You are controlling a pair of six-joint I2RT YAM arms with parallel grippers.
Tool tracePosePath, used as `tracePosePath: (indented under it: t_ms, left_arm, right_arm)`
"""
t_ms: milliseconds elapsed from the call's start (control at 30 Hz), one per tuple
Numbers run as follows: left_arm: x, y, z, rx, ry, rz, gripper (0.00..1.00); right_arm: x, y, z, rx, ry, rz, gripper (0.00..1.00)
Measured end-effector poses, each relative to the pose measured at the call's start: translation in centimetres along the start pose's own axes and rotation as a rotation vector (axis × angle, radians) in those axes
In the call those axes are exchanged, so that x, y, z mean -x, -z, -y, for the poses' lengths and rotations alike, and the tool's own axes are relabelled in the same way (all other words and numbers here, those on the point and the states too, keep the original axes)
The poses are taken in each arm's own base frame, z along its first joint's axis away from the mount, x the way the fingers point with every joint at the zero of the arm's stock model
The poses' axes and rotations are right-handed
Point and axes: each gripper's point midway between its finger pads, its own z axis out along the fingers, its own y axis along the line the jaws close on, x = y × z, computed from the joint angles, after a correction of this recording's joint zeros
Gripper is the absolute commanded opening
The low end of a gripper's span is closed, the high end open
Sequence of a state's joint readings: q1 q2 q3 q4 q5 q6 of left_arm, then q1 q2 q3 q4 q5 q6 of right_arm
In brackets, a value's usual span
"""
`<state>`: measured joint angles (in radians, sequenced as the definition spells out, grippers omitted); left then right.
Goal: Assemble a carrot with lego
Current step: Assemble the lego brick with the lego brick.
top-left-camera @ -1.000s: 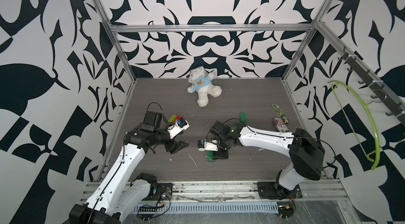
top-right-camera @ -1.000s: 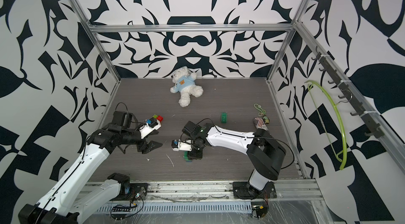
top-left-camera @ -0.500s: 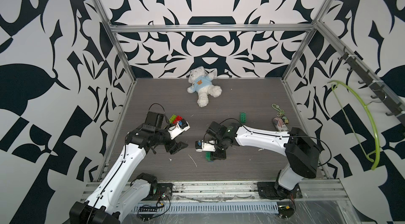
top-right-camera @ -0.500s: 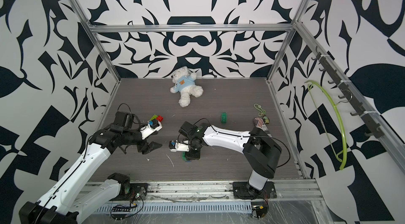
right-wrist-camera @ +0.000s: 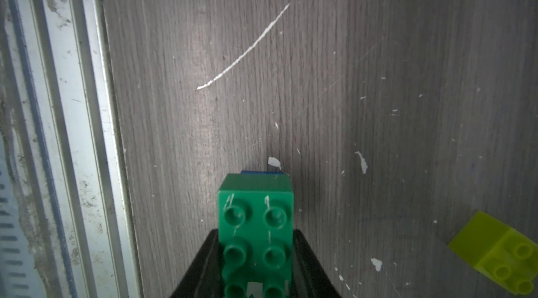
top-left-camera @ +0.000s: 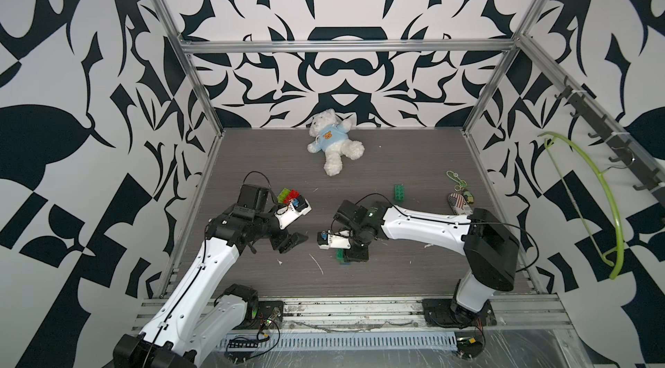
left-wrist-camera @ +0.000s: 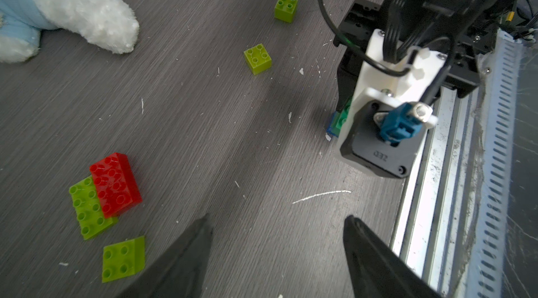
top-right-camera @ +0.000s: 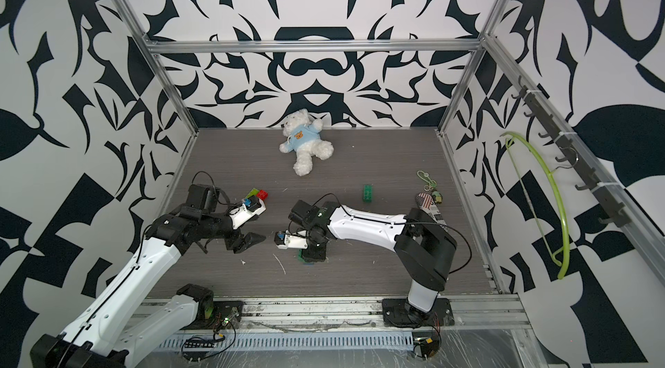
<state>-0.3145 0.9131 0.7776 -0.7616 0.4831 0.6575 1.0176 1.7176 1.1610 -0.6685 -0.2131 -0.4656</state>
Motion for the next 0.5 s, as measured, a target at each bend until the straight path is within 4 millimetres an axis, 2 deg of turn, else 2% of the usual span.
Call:
tracePosePath:
  t_ms: [500]
  left_arm:
    - [0.21,0.22,-0.25,0.021,-0.008,0.008,0.79]
  right_arm:
    - [0.35,-0.06,0.23,-0.003,-0.036,-0.025,0.34]
